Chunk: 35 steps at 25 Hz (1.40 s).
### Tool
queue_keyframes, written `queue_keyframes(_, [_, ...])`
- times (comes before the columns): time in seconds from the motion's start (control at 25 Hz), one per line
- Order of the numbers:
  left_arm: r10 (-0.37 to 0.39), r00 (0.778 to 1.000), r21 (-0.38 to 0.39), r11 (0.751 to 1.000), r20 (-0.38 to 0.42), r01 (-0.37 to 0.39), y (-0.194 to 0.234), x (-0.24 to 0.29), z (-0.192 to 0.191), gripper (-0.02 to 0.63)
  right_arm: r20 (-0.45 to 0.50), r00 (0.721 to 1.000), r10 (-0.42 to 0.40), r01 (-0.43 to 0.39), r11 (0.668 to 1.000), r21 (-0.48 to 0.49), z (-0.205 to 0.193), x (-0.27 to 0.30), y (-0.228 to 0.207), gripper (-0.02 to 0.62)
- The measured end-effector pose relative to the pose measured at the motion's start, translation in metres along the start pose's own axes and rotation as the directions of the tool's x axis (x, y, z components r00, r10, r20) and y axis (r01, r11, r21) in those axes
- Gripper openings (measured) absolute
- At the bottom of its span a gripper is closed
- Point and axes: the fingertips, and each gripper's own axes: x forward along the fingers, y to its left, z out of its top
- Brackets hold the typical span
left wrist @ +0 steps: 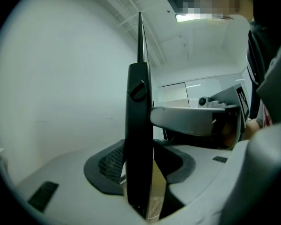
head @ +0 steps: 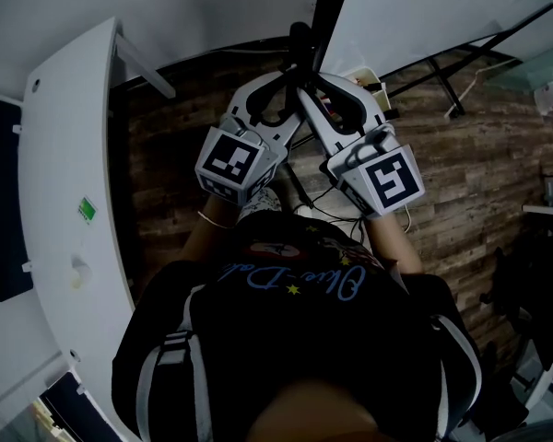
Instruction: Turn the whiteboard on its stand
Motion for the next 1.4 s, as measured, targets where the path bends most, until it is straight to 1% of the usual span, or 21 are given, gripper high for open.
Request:
queue_keyframes(0.08, [-0.005,1.000,0.012,1.000,-0.007,0.005,-0.001,-0.001,0.000,0.189,-0.017,1.000,-0.007,0.007,1.000,-0.008,-0.001,-0.001,-0.001,0.083])
queue_keyframes(0.2, [-0.005,1.000,0.020,1.000,-0.015,0.006,-0.001,-0.002,0.002,0.189,0.025,1.000,0.001,-0.001,1.000,-0.011,0.006,0.001,0.000,0.083])
queue_keyframes(0.32, [-0.002,1.000,0.029,1.000,-0.020,0.002,-0.001,-0.005,0.001,0.189,-0.010,1.000,-0.006,0.006,1.000,-0.016,0.001,-0.001,0.000,0.083])
queue_keyframes(0.4, [-0.002,1.000,0.024,1.000,-0.016,0.003,-0.001,-0.009,0.001,0.189,-0.012,1.000,-0.008,0.007,1.000,-0.014,0.001,-0.003,0.000,0.083])
queue_keyframes(0.52, [-0.001,1.000,0.015,1.000,-0.005,0.001,-0.001,-0.016,0.003,0.189,0.018,1.000,-0.007,0.007,1.000,-0.004,0.005,-0.004,0.000,0.083])
queue_keyframes(0.64, [0.016,1.000,0.021,1.000,0.003,-0.016,-0.001,-0.020,0.004,0.147,0.013,1.000,-0.012,0.012,1.000,-0.011,0.005,-0.007,0.000,0.083])
queue_keyframes(0.84, [0.021,1.000,0.030,0.999,0.016,-0.022,-0.004,-0.027,0.009,0.147,0.027,1.000,-0.014,0.014,1.000,-0.003,0.009,-0.011,0.001,0.083])
queue_keyframes(0.96, [0.020,0.999,0.037,0.999,0.029,-0.021,-0.006,-0.029,0.014,0.137,0.052,0.999,-0.004,0.003,1.000,0.007,0.012,-0.012,0.002,0.083])
queue_keyframes(1.04, [0.020,0.999,0.041,0.999,0.029,-0.021,-0.007,-0.030,0.017,0.133,0.053,0.999,-0.002,0.002,1.000,0.007,0.012,-0.013,0.003,0.072])
queue_keyframes(1.12, [0.023,0.999,0.039,0.999,0.042,-0.024,-0.007,-0.031,0.020,0.104,0.045,0.999,-0.002,0.002,1.000,0.003,0.012,-0.015,0.003,0.068])
queue_keyframes(1.2, [0.022,0.998,0.045,0.999,0.053,-0.025,-0.008,-0.032,0.021,0.104,0.053,0.999,0.002,-0.002,1.000,0.003,0.013,-0.017,0.004,0.056])
queue_keyframes(1.24, [0.020,0.999,0.052,0.998,0.049,-0.023,-0.009,-0.033,0.021,0.103,0.054,0.999,0.003,-0.003,1.000,0.004,0.013,-0.018,0.004,0.038])
queue_keyframes(1.28, [0.020,0.999,0.058,0.998,0.046,-0.022,-0.010,-0.033,0.022,0.096,0.048,0.999,0.003,-0.003,1.000,0.004,0.013,-0.019,0.004,0.035])
queue_keyframes(1.36, [0.021,0.999,0.057,0.998,0.044,-0.024,-0.011,-0.036,0.025,0.065,0.025,1.000,-0.003,0.003,1.000,-0.001,0.010,-0.022,0.004,0.035])
queue_keyframes(1.4, [0.022,0.999,0.056,0.998,0.045,-0.025,-0.012,-0.037,0.026,0.036,0.029,1.000,-0.004,0.004,1.000,0.001,0.010,-0.023,0.003,0.035])
